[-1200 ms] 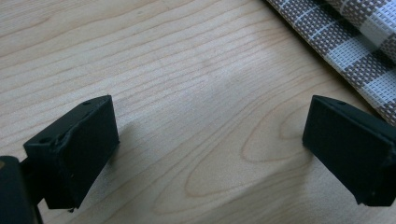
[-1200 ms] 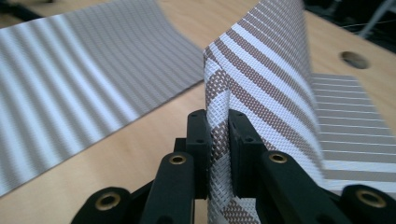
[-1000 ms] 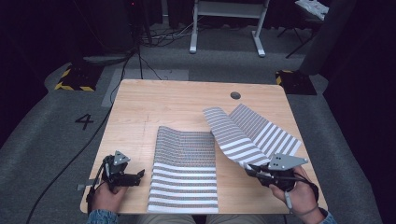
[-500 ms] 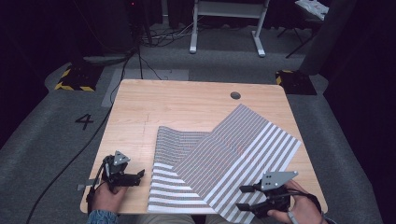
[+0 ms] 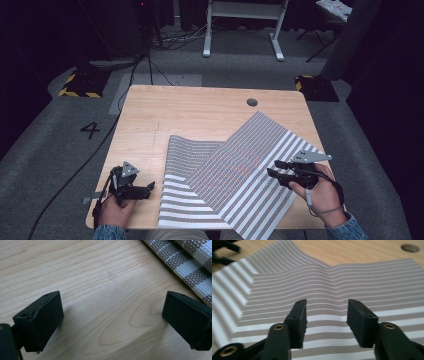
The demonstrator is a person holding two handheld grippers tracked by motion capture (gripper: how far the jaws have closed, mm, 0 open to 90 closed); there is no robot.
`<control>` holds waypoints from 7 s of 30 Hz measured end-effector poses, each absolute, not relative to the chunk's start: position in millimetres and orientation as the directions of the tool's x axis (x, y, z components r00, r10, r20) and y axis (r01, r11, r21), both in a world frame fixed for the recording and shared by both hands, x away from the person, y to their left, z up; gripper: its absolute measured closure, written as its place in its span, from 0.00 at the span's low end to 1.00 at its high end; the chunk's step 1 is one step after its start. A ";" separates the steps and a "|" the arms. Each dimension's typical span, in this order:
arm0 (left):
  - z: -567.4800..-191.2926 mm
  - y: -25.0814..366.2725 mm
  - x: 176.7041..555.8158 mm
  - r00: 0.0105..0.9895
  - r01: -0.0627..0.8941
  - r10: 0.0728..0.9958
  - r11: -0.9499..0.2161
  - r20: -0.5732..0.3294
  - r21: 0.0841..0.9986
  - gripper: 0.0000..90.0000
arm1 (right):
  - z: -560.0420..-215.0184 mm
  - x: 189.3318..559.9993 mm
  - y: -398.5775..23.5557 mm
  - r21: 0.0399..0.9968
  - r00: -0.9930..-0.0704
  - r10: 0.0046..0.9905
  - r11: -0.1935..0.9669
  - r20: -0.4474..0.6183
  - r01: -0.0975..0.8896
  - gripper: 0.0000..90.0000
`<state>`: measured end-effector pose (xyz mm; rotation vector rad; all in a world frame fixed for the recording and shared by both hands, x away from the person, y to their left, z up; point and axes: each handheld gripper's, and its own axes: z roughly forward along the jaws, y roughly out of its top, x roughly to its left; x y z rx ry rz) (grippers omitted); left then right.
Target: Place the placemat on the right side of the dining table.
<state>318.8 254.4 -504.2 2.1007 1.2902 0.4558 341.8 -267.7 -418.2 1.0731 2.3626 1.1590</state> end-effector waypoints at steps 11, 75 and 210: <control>-504.2 254.3 318.8 0.462 0.671 0.886 -0.327 -0.030 0.666 0.04 | -473.0 367.5 -258.5 0.679 -0.639 0.768 0.444 0.048 0.585 0.49; -504.5 254.2 318.9 0.460 0.670 0.887 -0.325 -0.030 0.668 0.04 | -482.4 384.3 -84.8 0.606 -0.863 0.504 0.694 -0.025 0.389 0.50; -504.2 253.5 319.9 0.455 0.673 0.890 -0.323 -0.028 0.665 0.04 | -415.3 321.5 -196.1 0.816 -0.827 0.556 0.440 0.080 0.375 0.34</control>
